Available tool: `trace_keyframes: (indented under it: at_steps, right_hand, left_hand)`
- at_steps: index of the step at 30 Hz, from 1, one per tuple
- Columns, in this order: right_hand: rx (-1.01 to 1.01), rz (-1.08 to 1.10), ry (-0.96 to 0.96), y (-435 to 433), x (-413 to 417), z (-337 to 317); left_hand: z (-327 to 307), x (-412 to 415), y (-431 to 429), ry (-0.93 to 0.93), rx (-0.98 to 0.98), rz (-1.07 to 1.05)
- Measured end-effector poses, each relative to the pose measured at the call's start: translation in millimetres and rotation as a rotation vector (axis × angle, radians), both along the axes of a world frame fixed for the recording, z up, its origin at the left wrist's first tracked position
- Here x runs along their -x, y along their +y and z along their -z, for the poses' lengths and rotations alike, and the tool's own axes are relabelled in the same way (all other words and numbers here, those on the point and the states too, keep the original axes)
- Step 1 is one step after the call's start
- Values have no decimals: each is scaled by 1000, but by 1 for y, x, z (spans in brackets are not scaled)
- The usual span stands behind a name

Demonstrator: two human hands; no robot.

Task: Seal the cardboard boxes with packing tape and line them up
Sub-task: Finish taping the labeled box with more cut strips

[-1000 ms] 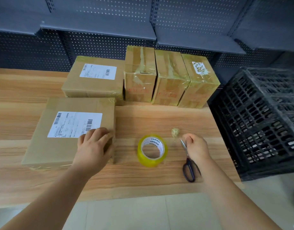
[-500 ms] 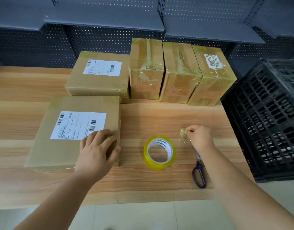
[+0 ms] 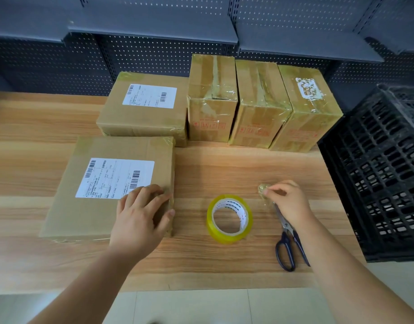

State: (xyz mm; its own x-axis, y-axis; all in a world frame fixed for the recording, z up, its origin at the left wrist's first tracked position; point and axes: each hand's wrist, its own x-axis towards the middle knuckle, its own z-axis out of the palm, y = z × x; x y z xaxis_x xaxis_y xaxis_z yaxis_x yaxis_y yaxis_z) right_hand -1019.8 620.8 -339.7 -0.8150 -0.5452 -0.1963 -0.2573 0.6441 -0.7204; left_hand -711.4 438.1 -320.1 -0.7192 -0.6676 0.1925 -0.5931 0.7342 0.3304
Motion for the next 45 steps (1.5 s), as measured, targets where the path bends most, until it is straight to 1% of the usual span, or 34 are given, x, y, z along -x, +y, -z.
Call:
trace_keyframes:
  at_steps: [3, 5, 7, 9, 11, 16, 18, 22, 24, 26, 30, 34, 40, 42, 45]
  right_hand:
    - [-66, -93, -4, -5, -4, 6]
    - [-133, -196, 62, -9, -10, 13]
    - [-199, -250, 125, -11, -15, 20]
    - [-195, -207, 123, -14, -17, 23]
    - [-184, -120, 118, -18, -18, 23]
    - [-185, 75, 3, -29, -19, 17]
    - [-143, 126, -32, -29, -18, 17]
    - [-127, 68, 14, -24, -18, 17]
    - [-78, 11, 63, -22, -20, 17]
    - [-41, -42, 67, -22, -23, 15]
    - [-3, -80, -34, -22, -27, 8]
    - [-6, -16, -132, -25, -27, 1]
    - [-111, -27, -230, -31, -30, -1]
    - [-96, -14, -259, -32, -30, 0]
    - [-5, 18, -311, -32, -29, -2]
  left_hand:
    - [-1, 0, 0, 5, -3, -2]
    - [-1, 0, 0, -1, 0, -2]
    - [0, 0, 0, -3, 1, 0]
    - [0, -1, 1, -2, 1, 1]
    - [0, -1, 0, 1, -1, 0]
    - [0, 0, 0, 9, -6, 0]
    - [-1, 0, 0, 9, -18, -3]
    - [-1, -1, 0, 3, -31, 0]
    - [-1, -1, 0, 3, -40, -3]
    - [-1, -1, 0, 4, -41, -3]
    - [-2, -2, -1, -1, -54, -1]
    - [-2, -2, 0, -1, -61, -1]
    - [-3, -2, 0, 2, -65, -5]
    - [-3, -2, 0, 3, -71, -7]
    - [-3, -2, -1, -1, -73, -2]
